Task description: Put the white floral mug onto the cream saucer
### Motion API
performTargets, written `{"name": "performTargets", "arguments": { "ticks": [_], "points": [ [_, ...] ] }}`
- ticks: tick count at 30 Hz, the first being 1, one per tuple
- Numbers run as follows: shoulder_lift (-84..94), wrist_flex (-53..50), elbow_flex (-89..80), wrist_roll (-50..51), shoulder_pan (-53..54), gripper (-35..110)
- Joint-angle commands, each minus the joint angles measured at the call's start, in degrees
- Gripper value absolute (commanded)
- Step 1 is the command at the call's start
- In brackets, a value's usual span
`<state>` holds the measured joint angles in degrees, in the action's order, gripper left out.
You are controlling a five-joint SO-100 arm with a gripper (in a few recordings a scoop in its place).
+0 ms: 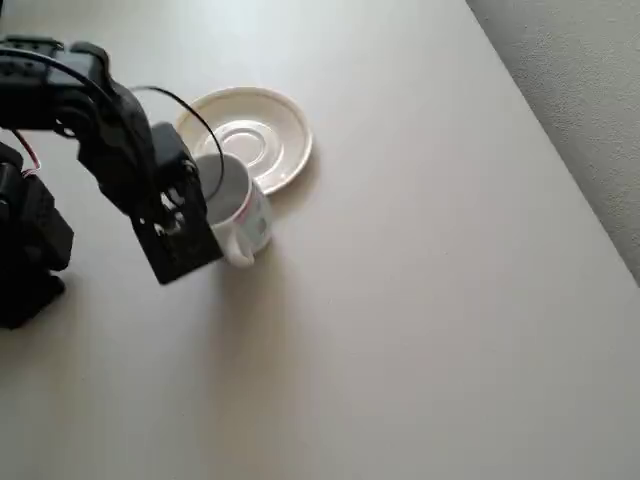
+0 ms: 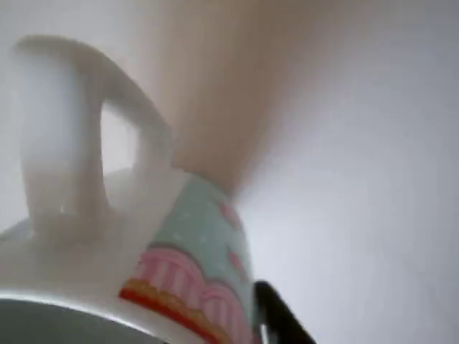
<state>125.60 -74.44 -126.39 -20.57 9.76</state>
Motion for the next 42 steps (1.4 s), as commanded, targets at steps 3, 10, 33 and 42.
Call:
{"name": "performTargets", "arguments": {
  "ticks": [3, 10, 33, 42],
  "points": [
    [13.89, -10.81, 13.01, 4.75, -9.14, -2],
    [13.97, -11.87, 15.12, 6.06, -13.18, -2],
    [4.83, -2.02, 18.37, 7.56, -25.93, -2],
    [-2.90, 4.39, 18.46, 5.89, -23.73, -2]
  ]
}}
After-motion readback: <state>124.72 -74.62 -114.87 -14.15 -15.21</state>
